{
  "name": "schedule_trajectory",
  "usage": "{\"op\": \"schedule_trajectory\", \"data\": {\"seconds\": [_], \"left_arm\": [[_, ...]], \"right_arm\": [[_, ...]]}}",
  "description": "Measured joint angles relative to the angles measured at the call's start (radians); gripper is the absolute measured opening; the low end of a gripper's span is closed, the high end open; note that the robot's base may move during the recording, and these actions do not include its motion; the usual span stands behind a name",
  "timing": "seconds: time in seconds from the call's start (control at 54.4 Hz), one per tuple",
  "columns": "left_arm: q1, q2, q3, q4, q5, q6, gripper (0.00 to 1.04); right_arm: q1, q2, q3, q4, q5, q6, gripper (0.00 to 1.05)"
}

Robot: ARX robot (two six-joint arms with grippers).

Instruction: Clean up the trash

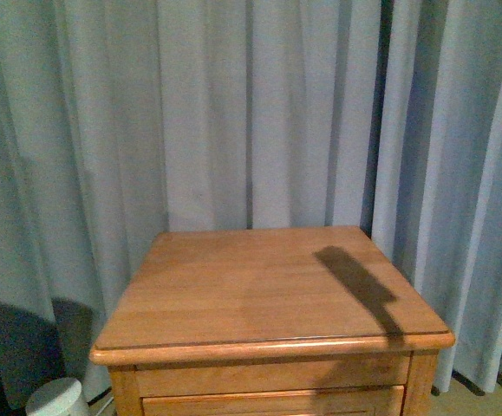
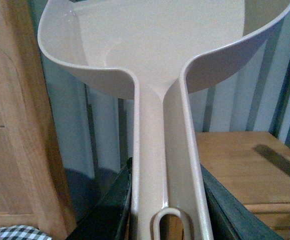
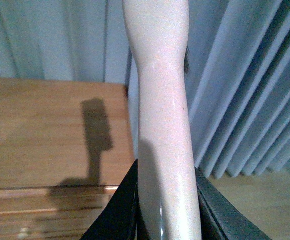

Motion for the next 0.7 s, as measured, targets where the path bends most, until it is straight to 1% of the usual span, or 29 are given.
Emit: {"op": "schedule_trajectory", "data": {"seconds": [0.11,0.276,0.441,0.699], "left_arm": [[0.0,0.0,0.0,0.0,0.0,0.0,0.28],[0.0,0.0,0.0,0.0,0.0,0.0,0.28],[0.0,0.0,0.0,0.0,-0.001,0.0,0.28],[0.0,0.0,0.0,0.0,-0.001,0.0,0.28]], "right_arm": [[0.012,-0.157,-0.063,-0.036,0.041,-0.053,0.2],[0.028,-0.307,-0.095,-0.103,0.09,-0.06,0.2],[0.052,-0.383,-0.107,-0.129,0.121,-0.058,0.2],[0.079,-0.418,-0.119,-0.156,0.163,-0.045,0.2]]}}
